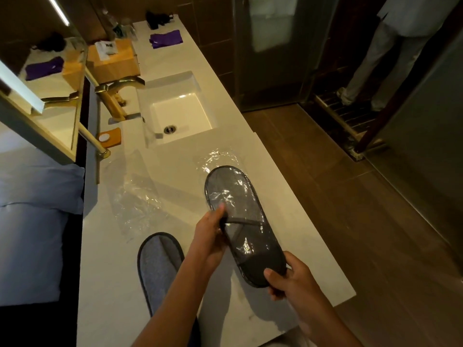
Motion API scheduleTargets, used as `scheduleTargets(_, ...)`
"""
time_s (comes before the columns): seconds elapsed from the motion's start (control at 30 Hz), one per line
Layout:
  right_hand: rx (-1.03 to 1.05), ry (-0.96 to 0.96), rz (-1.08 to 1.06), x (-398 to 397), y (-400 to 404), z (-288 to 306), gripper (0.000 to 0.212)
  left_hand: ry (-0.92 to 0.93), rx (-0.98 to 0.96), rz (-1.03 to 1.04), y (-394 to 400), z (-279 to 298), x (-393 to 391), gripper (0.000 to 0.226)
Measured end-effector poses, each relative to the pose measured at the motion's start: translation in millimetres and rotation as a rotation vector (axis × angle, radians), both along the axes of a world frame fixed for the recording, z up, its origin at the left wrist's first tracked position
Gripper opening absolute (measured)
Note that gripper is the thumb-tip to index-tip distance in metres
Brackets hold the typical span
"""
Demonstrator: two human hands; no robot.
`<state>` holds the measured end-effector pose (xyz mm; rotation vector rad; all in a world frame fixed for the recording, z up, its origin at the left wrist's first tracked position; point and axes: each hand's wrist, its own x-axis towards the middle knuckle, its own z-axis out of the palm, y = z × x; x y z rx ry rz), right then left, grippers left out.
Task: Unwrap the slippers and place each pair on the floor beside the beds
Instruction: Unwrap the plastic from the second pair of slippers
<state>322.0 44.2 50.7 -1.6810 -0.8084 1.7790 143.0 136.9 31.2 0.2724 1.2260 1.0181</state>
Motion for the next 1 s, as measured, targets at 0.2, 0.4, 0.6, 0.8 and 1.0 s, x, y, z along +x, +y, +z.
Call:
scheduleTargets(0.2,0.004,0.093,-0.042,-12,22,-2,0.018,0.027,-0.027,0.077,26,-8,-8,0.037)
scheduleTargets(0.4,0.088,-0.012,0.002,-18,52,-3,0.020,-0.004,-0.126,0.128,51,-20,-12,0.036)
scheduleTargets(0.6,0.077,-0.043,0.030,-13,73,-11,0.019,0.067,-0.159,0.122,104,-23,-15,0.033)
scheduleTargets(0.8,-0.012,0.074,-0.029,-20,112,-19,0.034,0.018,-0.120,0.132,138,-32,-6,0.035)
scheduleTargets(1.0,0.040,0.066,0.009,-29,138,-23,0.031,0.042,-0.112,0.236,150,-43,-13,0.032)
